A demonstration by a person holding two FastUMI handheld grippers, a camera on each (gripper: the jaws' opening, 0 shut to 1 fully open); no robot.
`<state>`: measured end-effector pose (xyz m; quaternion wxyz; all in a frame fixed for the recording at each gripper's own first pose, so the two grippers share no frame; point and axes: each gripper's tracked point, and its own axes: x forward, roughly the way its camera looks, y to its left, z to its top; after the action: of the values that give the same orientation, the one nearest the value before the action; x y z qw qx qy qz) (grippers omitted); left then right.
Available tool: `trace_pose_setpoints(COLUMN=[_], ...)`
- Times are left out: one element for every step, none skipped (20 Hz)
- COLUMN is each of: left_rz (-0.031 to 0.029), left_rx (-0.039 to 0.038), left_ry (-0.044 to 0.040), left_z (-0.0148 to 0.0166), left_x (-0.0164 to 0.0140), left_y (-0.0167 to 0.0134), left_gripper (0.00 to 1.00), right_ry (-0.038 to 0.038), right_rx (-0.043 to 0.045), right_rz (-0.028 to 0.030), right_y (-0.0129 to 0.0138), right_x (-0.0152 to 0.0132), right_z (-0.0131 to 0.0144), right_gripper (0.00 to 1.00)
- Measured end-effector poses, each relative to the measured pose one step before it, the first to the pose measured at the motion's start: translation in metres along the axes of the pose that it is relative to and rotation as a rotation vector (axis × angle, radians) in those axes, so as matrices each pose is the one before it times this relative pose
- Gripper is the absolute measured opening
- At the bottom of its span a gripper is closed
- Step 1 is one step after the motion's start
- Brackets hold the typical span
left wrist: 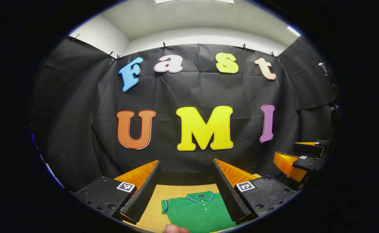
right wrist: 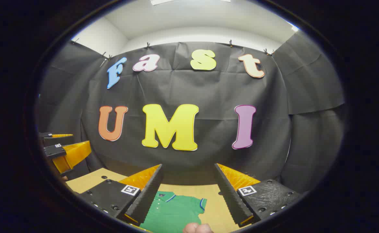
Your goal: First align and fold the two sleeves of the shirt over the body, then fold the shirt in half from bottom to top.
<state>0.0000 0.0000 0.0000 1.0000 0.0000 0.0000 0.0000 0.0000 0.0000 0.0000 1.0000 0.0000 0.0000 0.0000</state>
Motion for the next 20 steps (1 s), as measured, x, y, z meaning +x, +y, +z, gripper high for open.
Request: trace_pose_setpoints(left_rz=[0.00097, -0.00103, -0.00145, 0.00182, 0.00289, 0.00367, 0.0047, 0.00406, 0.00155, 0.00323, 0.00908, 0.00634, 0.00041, 0.0006, 0.0008, 0.00079, 0.00142, 0.00078, 0.0008, 0.00231], left_rx=[0.00401, 0.00186, -0.00145, -0.00279, -0.00164, -0.00044, 0.00138, 0.0009, 0.00039, 0.00351, 0.00561, 0.00054, -0.00396, -0.00279, 0.00005, 0.00031, 0.00025, -0.00136, -0.00119, 0.00158], left_ry=[0.00197, 0.00274, 0.00359, 0.0016, 0.00201, 0.00225, 0.00352, -0.0005, 0.00111, 0.00067, 0.00293, -0.00054, -0.00009, 0.00107, 0.0018, -0.00011, -0.00068, -0.00189, -0.00085, 0.00082], left_z=[-0.00017, -0.00014, -0.00055, -0.00044, -0.00067, -0.00083, -0.0005, -0.00013, 0.00073, -0.00059, -0.00054, -0.00221, -0.00068, 0.00054, -0.00006, 0.00077, 0.00028, -0.00031, 0.00131, 0.00007], left_x=[0.00166, -0.00023, 0.0015, 0.00101, 0.00143, 0.00074, -0.00019, 0.0013, 0.00134, 0.00161, 0.00188, -0.0004, 0.00087, 0.00094, -0.00006, 0.00068, 0.00032, 0.00142, 0.00093, 0.00004], left_y=[-0.00038, -0.00113, 0.00001, 0.00083, 0.00178, 0.00044, 0.00154, 0.0017, 0.00137, 0.00083, 0.00258, 0.00112, -0.00115, 0.00065, 0.00026, 0.00072, 0.00018, 0.00004, -0.00071, 0.00046], left_gripper=[0.97, 0.97, 0.97, 0.97, 0.97, 0.98, 0.98, 0.97, 0.97, 0.97, 0.97, 0.98, 0.97, 0.98, 0.98, 0.98, 0.97, 0.97, 0.97, 0.97], right_ry=[0.003, -0.00059, 0.00021, -0.00105, 0.00129, 0.00074, 0.0025, 0.00099, -0.00033, -0.00074, -0.00041, -0.00032, 0.00189, 0.003, 0.00503, 0.00356, 0.00195, 0.00038, 0.00293, 0.00693], right_rx=[-0.00521, -0.0074, -0.00226, 0.00246, 0.00354, 0.00196, 0.00049, -0.00027, 0.0008, 0.00089, -0.00149, 0.00198, 0.00346, 0.00267, -0.00098, -0.0015, 0.00354, 0.00517, 0.00479, -0.00122], right_rz=[0.00101, 0.00159, 0.0023, 0.00324, 0.0021, 0.00066, 0.00247, 0.00143, -0.00023, -0.00396, -0.00984, -0.00248, -0.00098, 0.00057, -0.00097, -0.00047, 0.00522, 0.00948, 0.00408, -0.00201], right_y=[0.00038, -0.00016, 0.00091, 0.00074, 0.0007, 0.00039, 0.00128, 0.00029, 0.00014, -0.0005, -0.00135, -0.00067, 0.00046, -0.00047, -0.00045, -0.00169, 0.00078, 0.00127, -0.00004, -0.0019], right_x=[0.00113, 0.00042, 0.00057, 0.00114, 0.00168, 0.00128, 0.00113, 0.00169, 0.00125, 0.00221, 0.00221, 0.00152, 0.00257, 0.00161, 0.0009, 0.00131, 0.00057, 0.00074, 0.00078, 0.00112], right_z=[0.00021, -0.00037, 0.00014, 0.00086, 0.00033, -0.0001, -0.0003, 0.00048, 0.00024, 0.00048, 0.00061, -0.00009, -0.00087, -0.00056, -0.00158, -0.00069, -0.001, 0.0, -0.00223, -0.00195], right_gripper=[0.96, 0.96, 0.96, 0.95, 0.94, 0.93, 0.96, 0.95, 0.96, 0.95, 0.95, 0.96, 0.96, 0.96, 0.96, 0.96, 0.94, 0.94, 0.94, 0.94])
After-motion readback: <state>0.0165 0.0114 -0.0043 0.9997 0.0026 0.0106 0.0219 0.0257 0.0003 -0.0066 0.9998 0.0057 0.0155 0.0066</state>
